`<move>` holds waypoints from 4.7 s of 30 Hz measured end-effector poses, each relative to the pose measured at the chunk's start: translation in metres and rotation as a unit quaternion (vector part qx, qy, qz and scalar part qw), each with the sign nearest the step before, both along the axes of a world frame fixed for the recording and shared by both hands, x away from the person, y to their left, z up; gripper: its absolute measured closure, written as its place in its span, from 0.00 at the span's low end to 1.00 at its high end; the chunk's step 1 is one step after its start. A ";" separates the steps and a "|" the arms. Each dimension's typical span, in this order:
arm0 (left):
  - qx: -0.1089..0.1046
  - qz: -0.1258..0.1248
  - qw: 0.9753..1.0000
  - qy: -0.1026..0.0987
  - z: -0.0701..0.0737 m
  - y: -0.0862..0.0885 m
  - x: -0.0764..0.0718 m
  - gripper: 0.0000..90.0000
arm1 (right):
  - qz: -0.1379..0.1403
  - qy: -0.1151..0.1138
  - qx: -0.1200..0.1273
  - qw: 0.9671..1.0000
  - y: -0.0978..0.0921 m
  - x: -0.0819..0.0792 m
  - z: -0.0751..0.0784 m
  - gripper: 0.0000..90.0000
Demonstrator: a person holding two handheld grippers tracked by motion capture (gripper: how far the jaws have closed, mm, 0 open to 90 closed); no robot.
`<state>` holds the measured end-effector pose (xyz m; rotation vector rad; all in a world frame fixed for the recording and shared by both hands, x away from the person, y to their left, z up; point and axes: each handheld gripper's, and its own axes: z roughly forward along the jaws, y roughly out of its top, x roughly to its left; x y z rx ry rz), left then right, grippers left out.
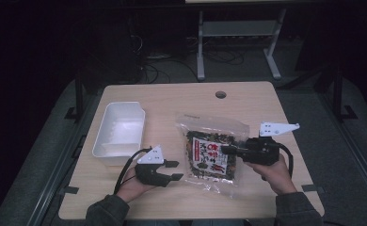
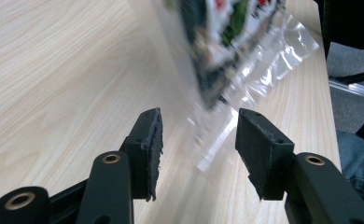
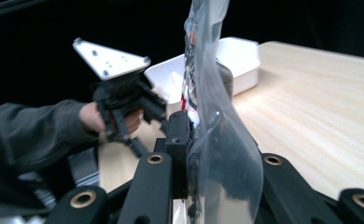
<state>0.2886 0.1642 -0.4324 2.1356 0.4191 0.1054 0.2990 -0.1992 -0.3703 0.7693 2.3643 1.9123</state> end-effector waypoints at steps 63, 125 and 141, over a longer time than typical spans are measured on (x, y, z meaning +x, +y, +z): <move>0.047 0.059 0.997 -0.025 -0.002 0.083 -0.041 0.26 | -0.182 -0.081 0.013 0.980 0.164 0.052 0.083 0.83; 0.072 0.073 0.995 -0.008 -0.010 0.111 -0.044 0.26 | -0.243 -0.079 -0.002 0.967 0.344 0.120 0.011 0.83; 0.080 0.068 0.994 -0.004 -0.012 0.110 -0.043 0.26 | -0.226 -0.066 -0.025 0.972 0.336 0.113 -0.004 0.79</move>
